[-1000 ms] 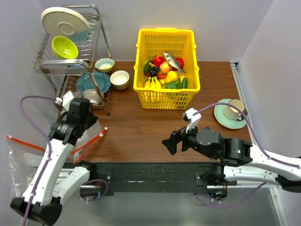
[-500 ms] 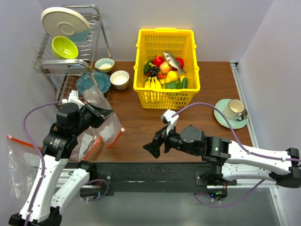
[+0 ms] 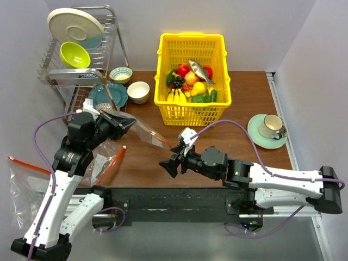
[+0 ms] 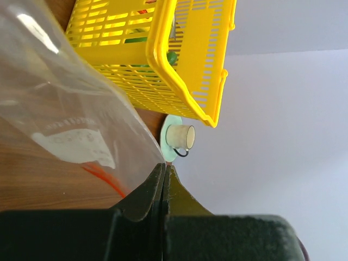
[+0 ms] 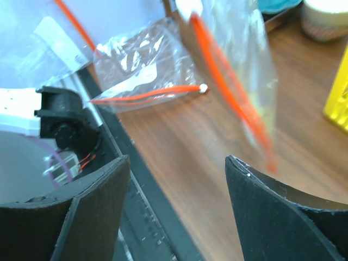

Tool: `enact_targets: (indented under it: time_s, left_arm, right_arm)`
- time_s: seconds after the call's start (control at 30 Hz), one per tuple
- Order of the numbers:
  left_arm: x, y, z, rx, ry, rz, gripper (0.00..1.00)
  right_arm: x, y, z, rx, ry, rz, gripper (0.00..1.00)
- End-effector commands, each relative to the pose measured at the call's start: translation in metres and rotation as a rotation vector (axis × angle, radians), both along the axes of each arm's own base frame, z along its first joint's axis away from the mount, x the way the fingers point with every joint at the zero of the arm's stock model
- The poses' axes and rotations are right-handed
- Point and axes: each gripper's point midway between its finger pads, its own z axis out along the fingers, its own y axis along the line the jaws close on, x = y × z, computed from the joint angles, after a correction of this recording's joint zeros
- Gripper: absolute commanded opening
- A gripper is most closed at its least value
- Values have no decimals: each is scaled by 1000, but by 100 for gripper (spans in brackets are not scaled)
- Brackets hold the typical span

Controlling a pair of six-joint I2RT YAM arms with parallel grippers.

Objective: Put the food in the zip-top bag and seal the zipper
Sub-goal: Pick up the zipper food storage bag at the center of the board.

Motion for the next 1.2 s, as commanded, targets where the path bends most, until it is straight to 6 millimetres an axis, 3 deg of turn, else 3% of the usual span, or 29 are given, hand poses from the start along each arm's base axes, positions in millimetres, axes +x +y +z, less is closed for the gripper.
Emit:
enact_targets:
  time_s: [0.0, 0.43, 0.93, 1.17]
  left_arm:
    - [0, -5, 26, -50, -74, -25, 0]
    - [-7, 0, -3, -31, -22, -4, 0]
    - [-14, 1, -1, -25, -25, -11, 0]
    - [-17, 2, 6, -26, -40, -14, 0]
  right_arm:
    - [11, 1, 27, 67, -110, -35, 73]
    - [31, 14, -10, -58, -137, -105, 60]
    - [45, 27, -2, -106, -211, -133, 44]
    - [50, 39, 3, -124, -246, -127, 43]
